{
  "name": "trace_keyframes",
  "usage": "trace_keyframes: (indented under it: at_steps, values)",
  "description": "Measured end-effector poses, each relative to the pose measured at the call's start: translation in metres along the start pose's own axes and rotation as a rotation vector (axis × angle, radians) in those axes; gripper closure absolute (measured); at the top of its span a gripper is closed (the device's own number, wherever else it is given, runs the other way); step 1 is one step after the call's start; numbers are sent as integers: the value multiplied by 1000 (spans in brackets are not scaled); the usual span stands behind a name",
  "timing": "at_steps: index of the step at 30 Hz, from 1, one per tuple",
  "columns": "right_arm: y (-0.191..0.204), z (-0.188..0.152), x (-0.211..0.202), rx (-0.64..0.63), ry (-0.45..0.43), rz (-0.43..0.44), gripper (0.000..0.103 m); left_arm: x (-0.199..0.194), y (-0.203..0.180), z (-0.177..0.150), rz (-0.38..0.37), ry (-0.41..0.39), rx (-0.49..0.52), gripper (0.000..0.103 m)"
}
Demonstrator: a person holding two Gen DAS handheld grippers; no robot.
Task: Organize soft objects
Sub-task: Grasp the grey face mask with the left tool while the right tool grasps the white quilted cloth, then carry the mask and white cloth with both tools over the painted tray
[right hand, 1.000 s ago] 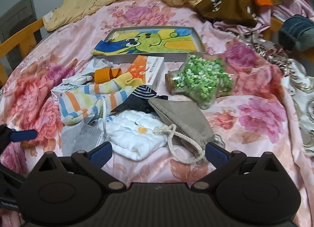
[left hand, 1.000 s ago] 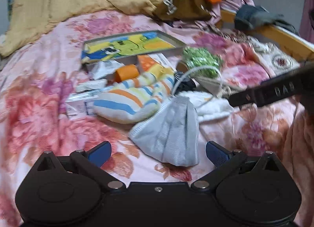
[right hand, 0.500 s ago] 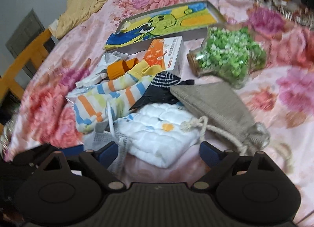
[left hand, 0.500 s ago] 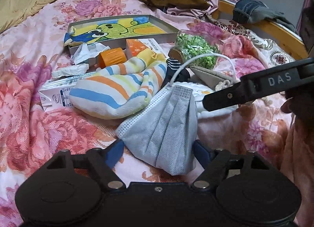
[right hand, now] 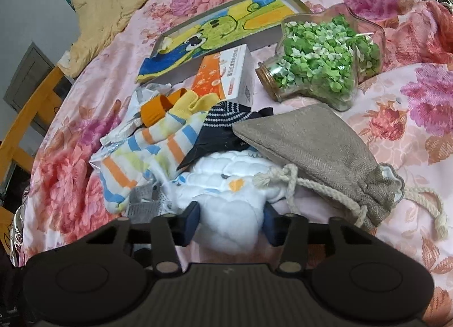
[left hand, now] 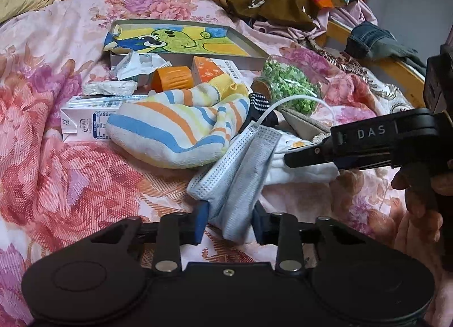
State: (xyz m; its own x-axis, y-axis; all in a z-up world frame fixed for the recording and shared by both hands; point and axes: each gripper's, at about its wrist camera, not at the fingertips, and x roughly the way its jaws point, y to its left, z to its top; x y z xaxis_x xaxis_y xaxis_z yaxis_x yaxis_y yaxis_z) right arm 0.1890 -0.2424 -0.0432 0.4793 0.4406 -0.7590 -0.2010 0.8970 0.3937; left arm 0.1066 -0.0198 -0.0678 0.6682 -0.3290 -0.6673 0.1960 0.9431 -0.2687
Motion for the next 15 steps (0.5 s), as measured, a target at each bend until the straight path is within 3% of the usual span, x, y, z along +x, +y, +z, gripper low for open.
trace_keyframes:
  at_steps: [4,7,15]
  values:
    - [6,-1,-4,-29,-23,10,77,-4,3,-2,-26,-8,-47,81]
    - [11,-3,-9,-60,-47,23,83,-8,3,-3,-41,-10,-79,84]
    - [31,-11,-34,-182,-168,58,88,-28,3,-7,-78,-58,-161,88]
